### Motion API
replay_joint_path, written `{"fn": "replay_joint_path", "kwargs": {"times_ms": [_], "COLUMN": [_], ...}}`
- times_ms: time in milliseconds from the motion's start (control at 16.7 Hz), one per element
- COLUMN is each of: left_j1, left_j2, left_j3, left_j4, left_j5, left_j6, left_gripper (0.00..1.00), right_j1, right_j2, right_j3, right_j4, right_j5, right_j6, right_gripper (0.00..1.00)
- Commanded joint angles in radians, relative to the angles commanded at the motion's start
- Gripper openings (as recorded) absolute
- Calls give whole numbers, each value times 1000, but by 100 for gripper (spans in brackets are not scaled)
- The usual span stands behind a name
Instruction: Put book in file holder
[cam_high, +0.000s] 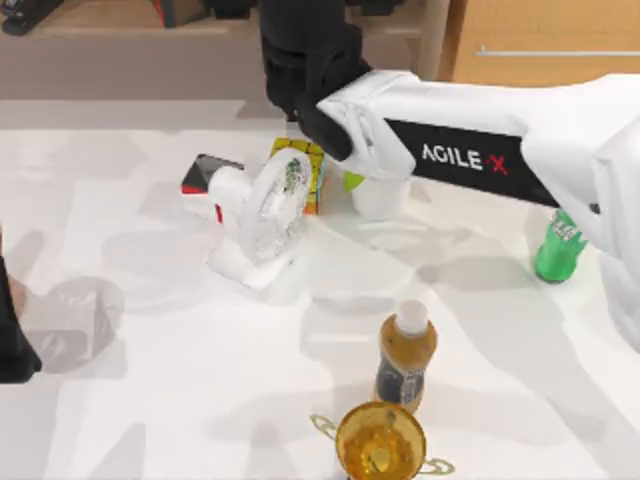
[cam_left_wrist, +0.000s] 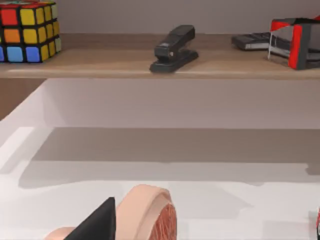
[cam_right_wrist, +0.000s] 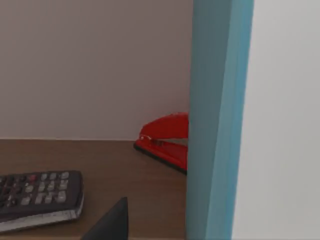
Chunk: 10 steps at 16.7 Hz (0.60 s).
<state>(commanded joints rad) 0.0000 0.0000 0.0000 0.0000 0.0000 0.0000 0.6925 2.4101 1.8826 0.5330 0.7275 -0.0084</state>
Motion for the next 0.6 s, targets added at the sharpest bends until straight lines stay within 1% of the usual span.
{"fn": "replay_joint_path", "kwargs": {"times_ms": [600], "left_j1": [0], "left_j2": [0], "left_j3": [0], "left_j4": [0], "left_j5": [0], "left_j6": [0], "left_gripper": [100], "right_j1": [0], "right_j2": [0], "right_j3": [0], "right_j4": [0], "right_j5": [0], "right_j6": [0], "right_gripper": [2]}}
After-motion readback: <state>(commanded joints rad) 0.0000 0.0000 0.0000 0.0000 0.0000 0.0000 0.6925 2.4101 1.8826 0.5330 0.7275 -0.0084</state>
